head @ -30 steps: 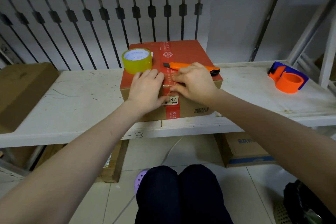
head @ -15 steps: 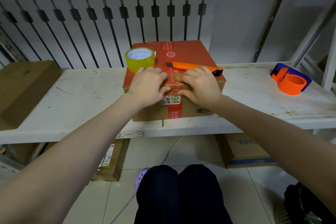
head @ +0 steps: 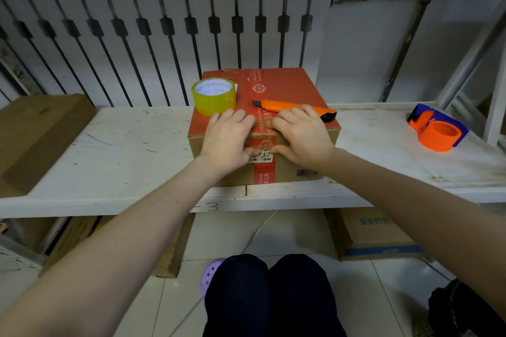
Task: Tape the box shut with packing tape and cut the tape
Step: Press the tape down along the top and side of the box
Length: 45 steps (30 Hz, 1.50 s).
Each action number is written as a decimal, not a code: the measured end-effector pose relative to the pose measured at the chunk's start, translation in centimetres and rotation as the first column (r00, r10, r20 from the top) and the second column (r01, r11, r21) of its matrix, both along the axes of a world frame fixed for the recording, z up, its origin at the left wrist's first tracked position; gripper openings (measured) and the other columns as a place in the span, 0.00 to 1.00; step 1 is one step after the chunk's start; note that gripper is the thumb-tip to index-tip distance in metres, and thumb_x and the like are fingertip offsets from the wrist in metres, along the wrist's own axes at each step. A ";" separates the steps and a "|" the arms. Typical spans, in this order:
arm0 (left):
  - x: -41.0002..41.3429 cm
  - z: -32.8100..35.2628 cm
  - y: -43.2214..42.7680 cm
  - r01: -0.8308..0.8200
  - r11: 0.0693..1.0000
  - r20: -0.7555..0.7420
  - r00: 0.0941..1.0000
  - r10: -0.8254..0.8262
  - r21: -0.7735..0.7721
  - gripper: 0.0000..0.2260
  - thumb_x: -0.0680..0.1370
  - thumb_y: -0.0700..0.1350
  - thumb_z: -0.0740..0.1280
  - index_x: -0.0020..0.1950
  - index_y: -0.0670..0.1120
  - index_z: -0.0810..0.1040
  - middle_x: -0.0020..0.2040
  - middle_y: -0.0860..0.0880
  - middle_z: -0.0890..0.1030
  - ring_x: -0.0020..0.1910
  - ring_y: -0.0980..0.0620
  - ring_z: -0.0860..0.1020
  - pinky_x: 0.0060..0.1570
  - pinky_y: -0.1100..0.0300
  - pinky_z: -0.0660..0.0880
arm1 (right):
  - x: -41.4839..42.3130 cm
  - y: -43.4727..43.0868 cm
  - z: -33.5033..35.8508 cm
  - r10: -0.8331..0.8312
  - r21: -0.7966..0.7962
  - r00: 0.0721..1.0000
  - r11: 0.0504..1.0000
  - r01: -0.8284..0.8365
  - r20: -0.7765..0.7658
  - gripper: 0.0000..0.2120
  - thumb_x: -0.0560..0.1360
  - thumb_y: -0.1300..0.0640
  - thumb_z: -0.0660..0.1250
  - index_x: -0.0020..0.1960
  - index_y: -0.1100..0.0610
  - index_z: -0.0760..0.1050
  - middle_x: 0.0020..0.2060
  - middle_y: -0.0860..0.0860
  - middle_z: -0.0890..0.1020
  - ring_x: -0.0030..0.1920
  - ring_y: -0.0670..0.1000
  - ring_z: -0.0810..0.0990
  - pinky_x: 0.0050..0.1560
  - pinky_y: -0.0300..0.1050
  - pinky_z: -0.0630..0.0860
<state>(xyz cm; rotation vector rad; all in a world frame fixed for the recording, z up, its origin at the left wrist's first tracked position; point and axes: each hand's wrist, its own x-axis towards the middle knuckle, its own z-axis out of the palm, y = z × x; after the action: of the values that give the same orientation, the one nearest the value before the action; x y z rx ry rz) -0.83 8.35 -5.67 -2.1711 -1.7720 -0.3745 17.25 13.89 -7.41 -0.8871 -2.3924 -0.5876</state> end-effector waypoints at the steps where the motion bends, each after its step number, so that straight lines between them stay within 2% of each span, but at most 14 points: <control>1: -0.1 0.1 0.0 0.001 1.000 0.023 1.000 -0.001 -0.006 0.22 0.68 0.54 0.72 0.57 0.46 0.73 0.53 0.48 0.76 0.56 0.45 0.72 0.55 0.52 0.65 | 0.1 0.0 0.2 0.017 -0.021 1.000 1.000 -0.017 -0.004 0.23 0.63 0.44 0.76 0.52 0.56 0.78 0.45 0.51 0.81 0.44 0.55 0.79 0.55 0.50 0.70; 5: -0.6 0.6 0.2 0.014 0.999 0.040 0.999 -0.012 -0.045 0.20 0.71 0.53 0.70 0.60 0.48 0.74 0.54 0.50 0.78 0.57 0.46 0.73 0.57 0.52 0.66 | 0.4 -0.1 1.0 0.046 -0.081 0.999 0.996 -0.045 0.007 0.17 0.71 0.47 0.68 0.55 0.55 0.79 0.48 0.51 0.83 0.48 0.55 0.81 0.58 0.52 0.70; 9: -1.5 1.4 0.2 0.026 0.992 0.046 0.999 -0.020 -0.122 0.22 0.73 0.50 0.69 0.66 0.51 0.72 0.59 0.52 0.77 0.60 0.48 0.72 0.58 0.52 0.65 | -0.7 -0.7 1.2 -0.060 -0.058 0.997 0.996 0.063 0.051 0.29 0.65 0.34 0.68 0.50 0.58 0.77 0.45 0.53 0.81 0.47 0.56 0.79 0.55 0.52 0.71; 12: -2.0 1.9 0.2 0.029 0.982 0.012 1.000 -0.027 -0.186 0.27 0.71 0.47 0.70 0.69 0.52 0.69 0.63 0.52 0.75 0.64 0.47 0.71 0.60 0.51 0.66 | -2.6 -1.3 0.7 -0.173 -0.036 0.985 0.984 0.173 0.002 0.35 0.58 0.30 0.70 0.47 0.59 0.74 0.42 0.55 0.79 0.43 0.57 0.78 0.49 0.52 0.72; 15: -2.2 1.9 0.1 0.022 0.980 0.009 1.000 -0.020 -0.195 0.29 0.70 0.46 0.71 0.70 0.52 0.69 0.64 0.51 0.75 0.64 0.47 0.71 0.60 0.51 0.67 | -3.3 -1.2 0.5 -0.179 -0.016 0.983 0.984 0.179 -0.032 0.33 0.59 0.31 0.71 0.45 0.60 0.75 0.40 0.56 0.79 0.42 0.58 0.78 0.47 0.51 0.72; 18: -1.8 1.6 0.2 0.032 0.984 0.045 0.999 -0.025 -0.175 0.28 0.70 0.47 0.71 0.69 0.51 0.70 0.62 0.51 0.76 0.63 0.47 0.72 0.60 0.51 0.68 | -2.7 -1.1 0.5 -0.106 0.012 0.992 0.994 0.107 -0.069 0.26 0.65 0.35 0.69 0.44 0.59 0.76 0.39 0.54 0.79 0.41 0.56 0.78 0.47 0.51 0.72; 22: -1.7 1.6 0.4 0.026 0.987 0.049 0.999 -0.018 -0.157 0.25 0.69 0.48 0.71 0.66 0.51 0.72 0.60 0.51 0.77 0.62 0.47 0.72 0.58 0.51 0.68 | -2.3 -0.8 0.9 -0.096 -0.033 0.995 0.995 0.095 -0.017 0.21 0.71 0.39 0.65 0.45 0.57 0.78 0.40 0.53 0.80 0.41 0.55 0.78 0.48 0.50 0.70; 24: -1.7 1.6 0.3 0.018 0.988 0.049 0.999 -0.011 -0.156 0.25 0.69 0.50 0.71 0.65 0.51 0.72 0.59 0.51 0.77 0.61 0.47 0.73 0.57 0.51 0.68 | -1.8 -0.8 1.2 -0.072 -0.084 0.997 0.994 0.071 -0.013 0.18 0.73 0.42 0.63 0.47 0.56 0.79 0.42 0.53 0.81 0.43 0.56 0.79 0.49 0.50 0.70; 27: -0.9 1.6 0.4 -0.007 0.992 0.065 0.998 0.015 -0.124 0.25 0.68 0.59 0.70 0.61 0.50 0.75 0.55 0.51 0.78 0.58 0.47 0.74 0.55 0.51 0.68 | -0.2 -0.6 1.7 0.001 -0.197 1.000 0.980 0.000 0.007 0.16 0.75 0.47 0.63 0.57 0.55 0.79 0.50 0.52 0.82 0.51 0.56 0.80 0.55 0.52 0.69; 30: -0.1 1.3 0.7 -0.030 0.998 0.081 0.996 0.036 -0.064 0.23 0.68 0.63 0.68 0.55 0.48 0.77 0.50 0.50 0.78 0.54 0.47 0.75 0.52 0.51 0.69 | 0.7 -0.7 1.2 -0.004 -0.184 0.994 0.983 0.025 0.112 0.27 0.69 0.40 0.70 0.62 0.55 0.74 0.55 0.52 0.79 0.56 0.55 0.78 0.57 0.51 0.69; 33: -0.3 1.5 0.9 0.005 0.999 0.079 0.997 -0.001 -0.050 0.21 0.71 0.61 0.67 0.55 0.47 0.80 0.49 0.48 0.80 0.53 0.45 0.77 0.51 0.52 0.71 | -0.3 -1.3 -0.3 -0.127 -0.112 0.987 0.984 0.138 0.097 0.37 0.58 0.32 0.72 0.56 0.57 0.73 0.50 0.52 0.78 0.51 0.54 0.77 0.52 0.51 0.70; 35: -0.8 1.9 0.9 0.036 0.996 0.076 0.997 -0.029 -0.085 0.20 0.74 0.59 0.65 0.58 0.47 0.80 0.51 0.47 0.81 0.53 0.45 0.77 0.50 0.51 0.74 | -1.4 -1.6 -0.9 -0.176 -0.066 0.984 0.982 0.176 -0.001 0.37 0.56 0.30 0.71 0.51 0.58 0.72 0.46 0.52 0.77 0.47 0.54 0.75 0.49 0.50 0.70; 38: -1.1 2.1 1.0 0.058 0.991 0.062 0.997 -0.051 -0.120 0.20 0.75 0.57 0.64 0.60 0.46 0.80 0.52 0.46 0.81 0.54 0.45 0.77 0.51 0.49 0.75 | -2.2 -1.3 -1.1 -0.172 -0.012 0.980 0.985 0.172 -0.097 0.32 0.57 0.34 0.74 0.47 0.58 0.73 0.44 0.53 0.77 0.45 0.55 0.76 0.47 0.49 0.71; 45: -0.4 1.0 0.0 -0.026 0.998 -0.056 0.998 0.022 -0.066 0.25 0.67 0.55 0.73 0.59 0.47 0.71 0.56 0.48 0.76 0.59 0.46 0.73 0.55 0.51 0.67 | -1.3 -0.9 -0.7 -0.085 -0.034 0.995 0.996 0.083 -0.061 0.27 0.61 0.42 0.76 0.51 0.57 0.75 0.46 0.52 0.79 0.47 0.55 0.77 0.49 0.49 0.71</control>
<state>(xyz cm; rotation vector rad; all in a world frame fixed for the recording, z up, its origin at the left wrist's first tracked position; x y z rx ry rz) -1.21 8.37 -4.69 -2.1811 -1.8028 -0.2504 15.98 12.95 -8.08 -1.0086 -2.3236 -0.5474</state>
